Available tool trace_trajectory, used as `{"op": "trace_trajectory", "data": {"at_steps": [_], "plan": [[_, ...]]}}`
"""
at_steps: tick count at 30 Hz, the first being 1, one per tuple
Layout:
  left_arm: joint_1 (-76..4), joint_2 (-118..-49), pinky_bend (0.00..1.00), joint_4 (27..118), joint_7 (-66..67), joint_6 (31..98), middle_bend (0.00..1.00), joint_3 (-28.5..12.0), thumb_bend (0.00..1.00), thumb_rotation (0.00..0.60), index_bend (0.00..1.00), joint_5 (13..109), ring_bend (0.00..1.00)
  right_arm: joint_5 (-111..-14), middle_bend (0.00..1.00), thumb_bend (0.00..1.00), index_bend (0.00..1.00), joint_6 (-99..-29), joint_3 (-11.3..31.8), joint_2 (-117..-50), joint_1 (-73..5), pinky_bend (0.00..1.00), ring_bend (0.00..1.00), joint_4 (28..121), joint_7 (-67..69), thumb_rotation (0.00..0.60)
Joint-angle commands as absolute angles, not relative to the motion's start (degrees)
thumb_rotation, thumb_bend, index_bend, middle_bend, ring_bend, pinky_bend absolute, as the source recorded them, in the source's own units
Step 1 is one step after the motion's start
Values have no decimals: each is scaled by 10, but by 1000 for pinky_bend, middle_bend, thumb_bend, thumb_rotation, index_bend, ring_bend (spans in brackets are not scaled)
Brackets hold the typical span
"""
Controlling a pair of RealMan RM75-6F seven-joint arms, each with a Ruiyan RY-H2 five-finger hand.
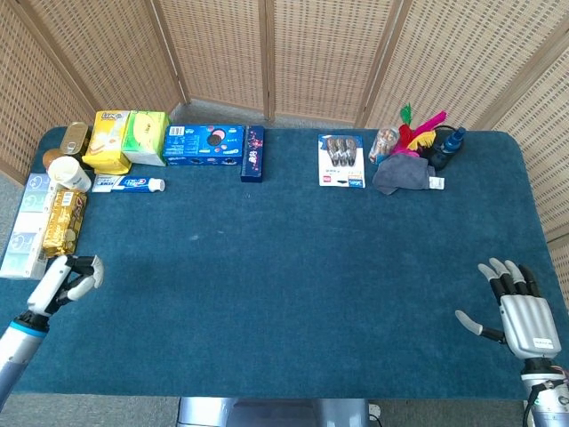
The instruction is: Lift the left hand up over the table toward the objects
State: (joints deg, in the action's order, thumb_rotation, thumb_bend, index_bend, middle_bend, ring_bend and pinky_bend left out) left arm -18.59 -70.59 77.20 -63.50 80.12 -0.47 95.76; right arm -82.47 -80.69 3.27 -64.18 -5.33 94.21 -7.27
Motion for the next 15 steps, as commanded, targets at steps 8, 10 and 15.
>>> {"op": "trace_trajectory", "data": {"at_steps": [8,10,15], "plan": [[-233,-741,1000,782,-691,762,1000,-15,0,0,991,938,1000,-825,59,0,117,-806,33,-640,-54,7,0,942,-69,0],[-235,-739,1000,789,-693,761,1000,-16,0,0,1000,936,1000,-825,59,0,116,-806,33,-640,-54,7,0,942,-70,0],[-247,-730,1000,819,-699,747,1000,-21,0,0,1000,928,1000,-826,58,0,117,-806,32,-641,-54,8,0,942,-70,0]]}}
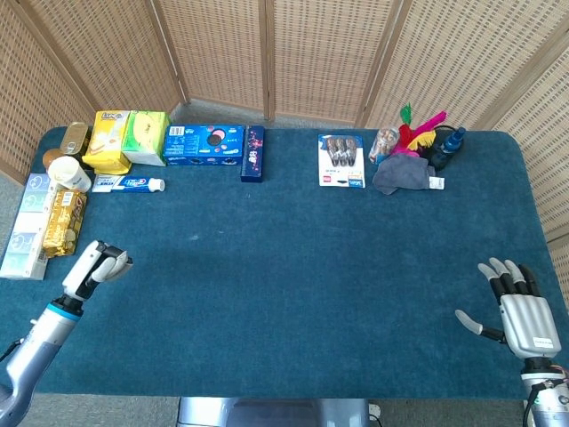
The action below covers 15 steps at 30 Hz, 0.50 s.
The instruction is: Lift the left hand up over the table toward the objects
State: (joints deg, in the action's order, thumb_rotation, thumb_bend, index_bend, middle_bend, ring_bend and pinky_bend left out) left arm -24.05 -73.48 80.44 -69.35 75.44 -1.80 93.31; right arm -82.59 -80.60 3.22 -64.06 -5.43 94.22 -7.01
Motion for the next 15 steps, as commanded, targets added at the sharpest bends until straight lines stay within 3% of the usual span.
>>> {"op": "trace_trajectory", "data": {"at_steps": [1,15], "plan": [[-249,-729,1000,826,-704,743,1000,-23,0,0,1000,924,1000,-826,58,0,117,-806,32,-641,-54,7,0,942,-70,0],[-298,-751,1000,856,-807,721,1000,-65,0,0,1000,906,1000,-827,59,0,117,-807,31,-638,-54,8,0,945,-69,0]]}}
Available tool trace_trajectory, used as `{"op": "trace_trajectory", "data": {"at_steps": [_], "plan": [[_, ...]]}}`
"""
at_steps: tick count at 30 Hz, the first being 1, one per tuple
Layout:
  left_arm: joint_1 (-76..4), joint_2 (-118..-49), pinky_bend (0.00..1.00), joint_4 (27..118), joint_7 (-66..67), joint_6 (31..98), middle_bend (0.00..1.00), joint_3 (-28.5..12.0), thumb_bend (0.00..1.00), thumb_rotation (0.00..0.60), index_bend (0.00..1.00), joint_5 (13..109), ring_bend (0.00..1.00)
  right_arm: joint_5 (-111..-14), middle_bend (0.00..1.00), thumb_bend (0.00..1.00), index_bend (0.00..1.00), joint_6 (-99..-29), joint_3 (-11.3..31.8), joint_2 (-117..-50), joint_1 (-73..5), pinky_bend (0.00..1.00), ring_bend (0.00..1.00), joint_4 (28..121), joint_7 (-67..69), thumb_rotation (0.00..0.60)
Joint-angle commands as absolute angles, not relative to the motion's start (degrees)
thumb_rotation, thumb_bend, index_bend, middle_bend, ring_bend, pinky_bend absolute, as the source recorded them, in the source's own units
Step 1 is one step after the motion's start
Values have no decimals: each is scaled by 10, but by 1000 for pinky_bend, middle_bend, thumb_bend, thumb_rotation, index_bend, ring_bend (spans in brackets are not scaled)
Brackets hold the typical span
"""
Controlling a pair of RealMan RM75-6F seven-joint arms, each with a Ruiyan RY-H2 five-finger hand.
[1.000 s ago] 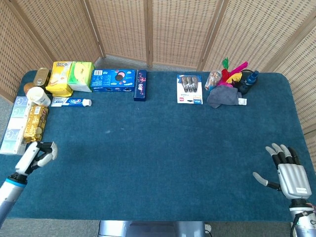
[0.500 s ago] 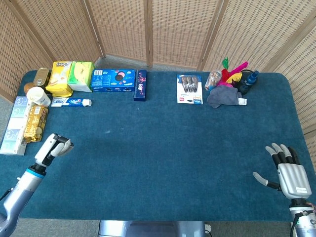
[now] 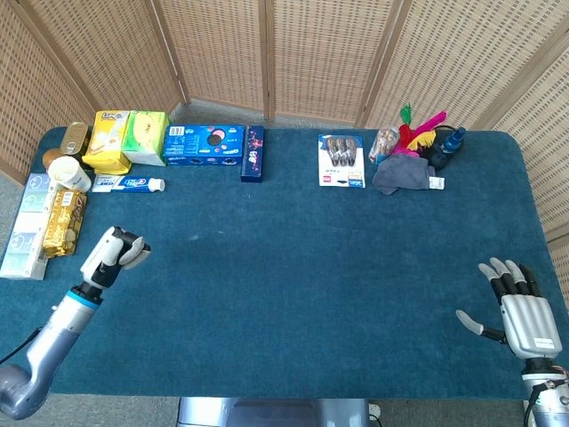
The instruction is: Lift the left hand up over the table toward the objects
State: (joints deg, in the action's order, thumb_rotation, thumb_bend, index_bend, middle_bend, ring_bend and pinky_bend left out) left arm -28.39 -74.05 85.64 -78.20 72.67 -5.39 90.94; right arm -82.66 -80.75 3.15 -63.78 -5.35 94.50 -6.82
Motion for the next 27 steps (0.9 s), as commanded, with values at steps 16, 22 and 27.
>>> {"op": "trace_trajectory", "data": {"at_steps": [16,22,27], "plan": [[-421,-759,1000,888,-799,582,1000,-75,0,0,1000,937,1000,-819,59,0,117,-804,34,-636,-55,7,0,947,-70,0],[-450,-778,1000,900,-765,551,1000,-86,0,0,1000,913,1000,-814,58,0,117,-799,35,-635,-56,7,0,946,-68,0],[-471,-798,1000,897,-764,531,1000,-94,0,0,1000,897,1000,-812,59,0,116,-796,34,-636,-57,8,0,946,-68,0]]}}
